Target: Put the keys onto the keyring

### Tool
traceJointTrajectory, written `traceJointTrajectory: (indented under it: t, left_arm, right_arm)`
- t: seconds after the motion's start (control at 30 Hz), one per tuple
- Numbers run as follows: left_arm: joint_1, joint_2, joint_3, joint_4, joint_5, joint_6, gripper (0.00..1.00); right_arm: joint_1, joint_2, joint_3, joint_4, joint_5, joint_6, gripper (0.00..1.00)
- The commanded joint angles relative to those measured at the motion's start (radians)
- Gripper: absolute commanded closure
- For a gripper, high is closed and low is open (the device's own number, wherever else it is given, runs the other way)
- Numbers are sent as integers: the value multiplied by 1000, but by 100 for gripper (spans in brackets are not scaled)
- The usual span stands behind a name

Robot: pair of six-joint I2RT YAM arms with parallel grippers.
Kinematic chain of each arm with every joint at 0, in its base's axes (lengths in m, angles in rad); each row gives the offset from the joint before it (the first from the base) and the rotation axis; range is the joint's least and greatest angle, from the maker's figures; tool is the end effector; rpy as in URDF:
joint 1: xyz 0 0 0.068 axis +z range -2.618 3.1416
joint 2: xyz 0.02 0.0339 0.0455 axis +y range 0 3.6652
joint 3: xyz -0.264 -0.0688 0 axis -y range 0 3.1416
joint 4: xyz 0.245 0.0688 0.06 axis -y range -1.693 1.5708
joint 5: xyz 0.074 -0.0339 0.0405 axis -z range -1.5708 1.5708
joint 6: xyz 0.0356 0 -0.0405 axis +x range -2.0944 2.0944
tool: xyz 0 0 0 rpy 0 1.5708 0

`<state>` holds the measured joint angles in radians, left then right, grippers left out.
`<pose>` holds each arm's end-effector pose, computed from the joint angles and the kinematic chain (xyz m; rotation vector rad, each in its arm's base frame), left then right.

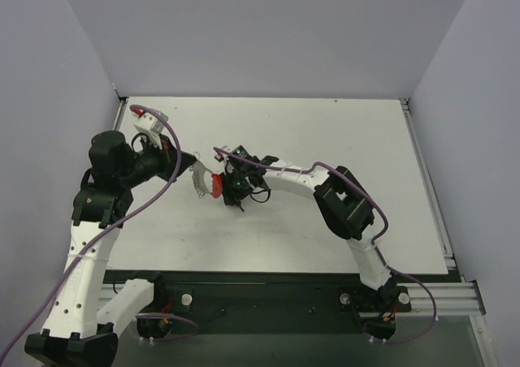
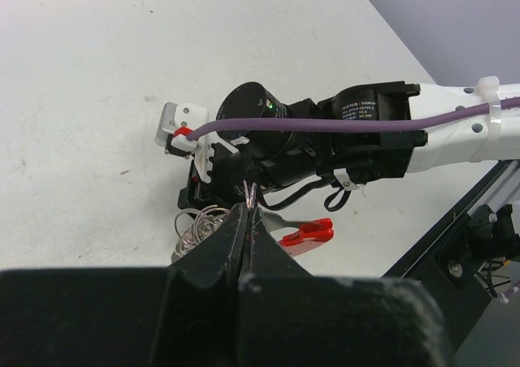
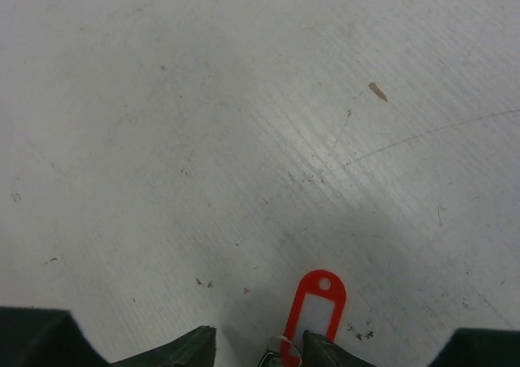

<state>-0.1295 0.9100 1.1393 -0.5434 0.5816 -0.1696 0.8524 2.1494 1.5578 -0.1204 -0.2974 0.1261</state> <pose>0.1775 -0.0428 0.4040 0.3664 1.8641 -0.7503 0.3100 0.3705 0.1771 -1.0009 2.1729 0.8292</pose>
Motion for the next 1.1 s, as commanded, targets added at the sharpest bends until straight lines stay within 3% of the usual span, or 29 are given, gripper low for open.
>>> traceJointTrajectory:
  t: [0.0, 0.1, 0.13, 0.23, 0.9, 0.93, 0.97, 1.07]
  left_arm:
    - [8, 6, 80, -1, -2, 30, 100]
    - [14, 10, 103, -6, 1, 30, 100]
    - [17, 12, 105, -6, 4, 27, 100]
    - [24, 13, 112, 2, 14, 19, 100]
    - [37, -17, 54, 68, 98, -41, 100]
    - [36, -17, 53, 68, 98, -42, 100]
    - [36, -19, 53, 68, 98, -42, 100]
    - [37, -16, 57, 62, 96, -59, 100]
  right_arm:
    - [-7, 18, -1, -41, 12, -6, 61]
    - [-7, 4, -25, -38, 1, -9, 70]
    - [-7, 0, -33, -39, -6, -11, 82]
    - [-7, -22, -59, -33, -8, -8, 100]
    - [-41, -396, -386, 87, -11, 75, 100]
    - [-41, -387, -390, 93, -17, 73, 98]
    - [-41, -376, -384, 93, -22, 72, 72]
    - [-21, -327, -348, 91, -16, 47, 43]
